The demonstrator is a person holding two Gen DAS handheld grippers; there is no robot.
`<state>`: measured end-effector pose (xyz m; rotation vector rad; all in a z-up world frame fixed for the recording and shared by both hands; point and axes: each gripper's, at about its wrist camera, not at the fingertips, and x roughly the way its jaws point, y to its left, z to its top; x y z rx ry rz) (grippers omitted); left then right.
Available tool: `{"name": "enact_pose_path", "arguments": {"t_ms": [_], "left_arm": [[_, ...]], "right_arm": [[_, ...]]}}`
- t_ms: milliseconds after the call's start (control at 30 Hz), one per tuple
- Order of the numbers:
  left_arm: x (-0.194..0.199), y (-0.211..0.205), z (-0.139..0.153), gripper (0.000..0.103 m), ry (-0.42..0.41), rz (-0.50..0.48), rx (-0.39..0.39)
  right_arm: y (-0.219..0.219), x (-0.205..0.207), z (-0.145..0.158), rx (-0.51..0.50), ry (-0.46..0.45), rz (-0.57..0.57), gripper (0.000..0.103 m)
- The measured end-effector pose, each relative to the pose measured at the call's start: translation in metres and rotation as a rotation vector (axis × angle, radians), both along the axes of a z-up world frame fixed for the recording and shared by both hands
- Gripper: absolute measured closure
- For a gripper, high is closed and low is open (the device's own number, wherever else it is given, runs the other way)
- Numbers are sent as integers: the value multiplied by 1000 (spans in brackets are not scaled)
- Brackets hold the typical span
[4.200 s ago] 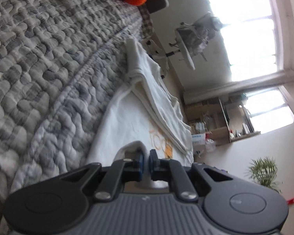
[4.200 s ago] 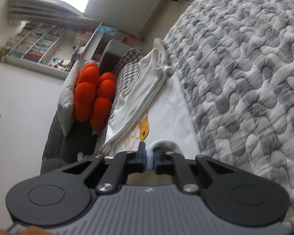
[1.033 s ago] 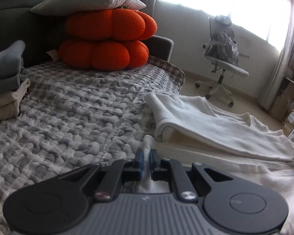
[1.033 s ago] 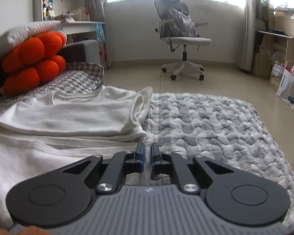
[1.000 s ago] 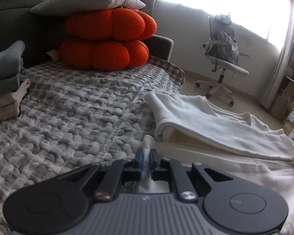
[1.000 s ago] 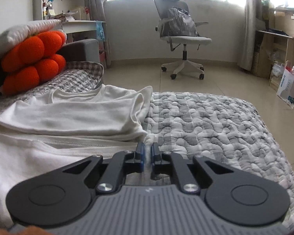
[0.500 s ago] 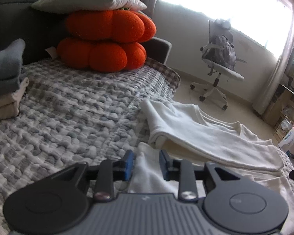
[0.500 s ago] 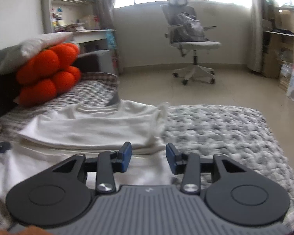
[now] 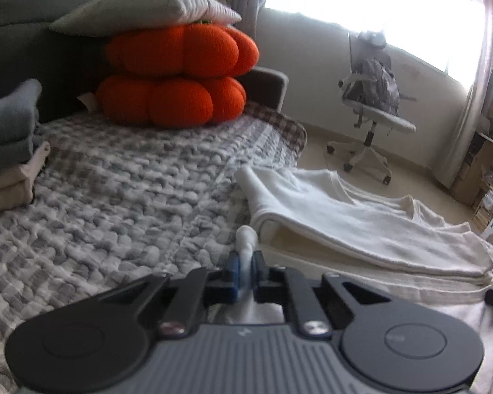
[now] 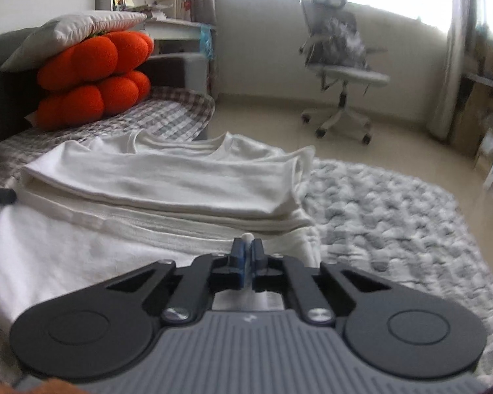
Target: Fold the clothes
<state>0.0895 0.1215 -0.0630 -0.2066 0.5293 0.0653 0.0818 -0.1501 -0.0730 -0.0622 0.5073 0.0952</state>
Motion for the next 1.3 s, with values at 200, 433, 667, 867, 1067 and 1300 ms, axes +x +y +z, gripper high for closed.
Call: {"name": "enact_pose_path", "arguments": {"t_ms": [200, 433, 667, 867, 1067, 1300], "left_arm": [[4, 0, -2, 95, 0, 27, 7], [6, -1, -5, 87, 25, 29, 25], [-11, -3, 11, 75, -35, 36, 46], [-7, 0, 7, 72, 11, 41, 31], [1, 4, -3, 95, 33, 27, -14], [7, 4, -7, 90, 53, 49, 9]], "right_arm": [[-4, 5, 4, -29, -48, -40, 100], [1, 18, -2, -46, 21, -35, 86], [-17, 3, 9, 33, -19, -94, 80], [-35, 13, 2, 126, 45, -143, 80], [-39, 6, 6, 142, 57, -186, 100], [-46, 9, -4, 121, 92, -209, 99]]}}
